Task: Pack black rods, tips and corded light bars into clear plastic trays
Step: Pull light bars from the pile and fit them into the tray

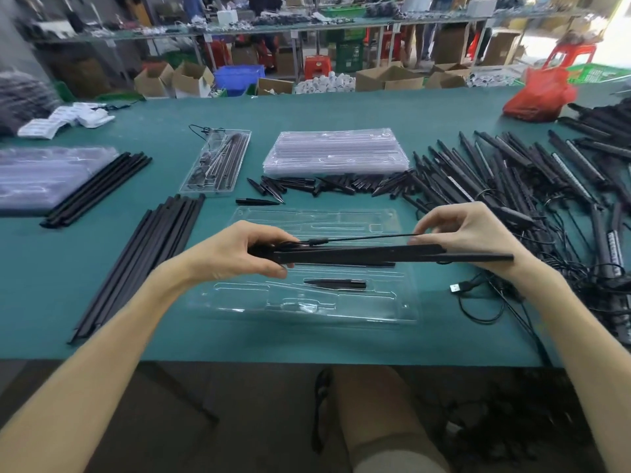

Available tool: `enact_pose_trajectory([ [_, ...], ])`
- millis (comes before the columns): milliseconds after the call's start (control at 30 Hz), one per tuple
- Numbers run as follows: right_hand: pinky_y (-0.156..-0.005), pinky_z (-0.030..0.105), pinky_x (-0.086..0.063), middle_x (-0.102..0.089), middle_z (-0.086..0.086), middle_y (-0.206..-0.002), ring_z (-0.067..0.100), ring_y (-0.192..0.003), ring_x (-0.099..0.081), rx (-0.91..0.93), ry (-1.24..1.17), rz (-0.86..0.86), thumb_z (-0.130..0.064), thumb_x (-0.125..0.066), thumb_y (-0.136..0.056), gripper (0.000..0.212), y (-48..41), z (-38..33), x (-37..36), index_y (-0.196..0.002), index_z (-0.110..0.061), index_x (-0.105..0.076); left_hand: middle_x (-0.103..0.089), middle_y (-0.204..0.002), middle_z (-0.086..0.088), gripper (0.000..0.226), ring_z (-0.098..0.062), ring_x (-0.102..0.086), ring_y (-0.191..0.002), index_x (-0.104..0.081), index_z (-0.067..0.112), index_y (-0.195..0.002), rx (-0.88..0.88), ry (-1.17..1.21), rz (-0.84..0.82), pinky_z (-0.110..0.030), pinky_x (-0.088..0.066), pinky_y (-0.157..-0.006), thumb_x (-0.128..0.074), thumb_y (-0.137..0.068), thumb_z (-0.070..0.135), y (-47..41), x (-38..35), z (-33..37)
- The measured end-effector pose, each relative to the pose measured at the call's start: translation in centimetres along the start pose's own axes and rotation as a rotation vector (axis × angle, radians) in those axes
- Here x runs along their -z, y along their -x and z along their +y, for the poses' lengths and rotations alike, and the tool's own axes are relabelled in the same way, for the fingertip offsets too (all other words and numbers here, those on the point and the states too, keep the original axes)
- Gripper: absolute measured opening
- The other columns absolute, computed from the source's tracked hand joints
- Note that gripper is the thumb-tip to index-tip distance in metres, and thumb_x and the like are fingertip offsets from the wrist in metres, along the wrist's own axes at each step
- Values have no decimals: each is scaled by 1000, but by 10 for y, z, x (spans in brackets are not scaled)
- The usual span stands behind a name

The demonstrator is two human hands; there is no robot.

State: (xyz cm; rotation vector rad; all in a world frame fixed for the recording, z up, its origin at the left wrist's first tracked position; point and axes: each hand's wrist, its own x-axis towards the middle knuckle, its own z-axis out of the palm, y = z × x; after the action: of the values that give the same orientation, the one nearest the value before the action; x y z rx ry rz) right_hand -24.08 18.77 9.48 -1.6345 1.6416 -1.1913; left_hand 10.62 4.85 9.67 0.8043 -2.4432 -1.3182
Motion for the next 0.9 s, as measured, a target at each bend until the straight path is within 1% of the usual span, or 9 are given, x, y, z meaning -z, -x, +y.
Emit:
enact_pose_trajectory([
  [100, -56, 26, -48, -69, 21, -70, 19, -58, -58, -14, 4, -59, -25, -85, -73, 21, -1, -9, 11, -80, -7, -75, -76, -104, 10, 48, -3, -69, -94, -69, 24, -119, -9, 13, 4, -15, -50, -86, -84, -77, 7, -1, 2, 1],
  [200, -64, 19, -52, -70, 18, -71, 20, -61, -62, -13, -12, -196, -29, -79, -79, 18, 3, -18, 23, -84, -11, -77, -75, -107, 10, 48, -5, -69, -98, -70, 25, -118, -11, -46, 5, -14, -50, -87, -85, -77, 7, -3, 5, -1],
  [300, -72, 16, -52, -71, 12, -75, 16, -66, -66, -45, 32, -298, -40, -75, -82, 24, 8, -21, 29, -90, -18, -77, -75, -106, 11, 46, -10, -69, -99, -71, 26, -117, 11, -150, 3, -19, -52, -89, -87, -76, 12, -4, 5, -6],
  [400, -67, 20, -52, -74, 6, -77, 13, -65, -64, -67, 69, -299, -45, -78, -75, 27, 11, -21, 22, -88, -21, -76, -74, -97, 14, 34, -5, -68, -90, -72, 31, -109, 37, -161, 41, -17, -51, -82, -85, -77, 30, -6, 2, -9],
  [500, -58, 21, -49, -73, 2, -72, 11, -60, -60, -62, 105, -267, -38, -79, -78, 21, 15, -18, 13, -85, -18, -75, -74, -88, 16, 26, 2, -63, -77, -74, 29, -103, 28, -165, 99, -13, -46, -72, -69, -83, 46, -8, -2, -11],
  [633, -57, 25, -48, -68, 0, -66, 9, -56, -58, -39, 294, -194, -34, -81, -82, 12, 15, -11, 3, -81, -25, -72, -70, -82, 4, 31, -2, -56, -67, -73, 23, -99, 28, -210, 116, -15, -42, -64, -69, -82, 48, -7, -5, -14],
  [733, -55, 13, -39, -61, -6, -61, 3, -55, -50, -13, 439, -144, -30, -81, -83, 12, 12, -5, -7, -82, -23, -71, -67, -78, 4, 27, -3, -54, -66, -71, 21, -96, 46, -231, 138, -17, -42, -64, -77, -81, 42, -6, -4, -16],
  [833, -65, 11, -36, -58, -6, -80, 4, -68, -50, 36, 565, -144, -30, -79, -85, 18, 10, 1, -16, -96, -20, -70, -64, -76, 4, 21, -4, -53, -65, -71, 19, -94, 83, -227, 156, -16, -40, -63, -81, -82, 34, -5, -4, -19],
  [900, -72, 17, -35, -54, -3, -95, 1, -74, -48, 28, 597, -153, -34, -76, -87, 25, 8, 5, -21, -108, -23, -67, -62, -73, 9, 19, -2, -51, -63, -71, 21, -92, 99, -237, 154, -14, -38, -62, -82, -82, 32, -3, -3, -22],
])
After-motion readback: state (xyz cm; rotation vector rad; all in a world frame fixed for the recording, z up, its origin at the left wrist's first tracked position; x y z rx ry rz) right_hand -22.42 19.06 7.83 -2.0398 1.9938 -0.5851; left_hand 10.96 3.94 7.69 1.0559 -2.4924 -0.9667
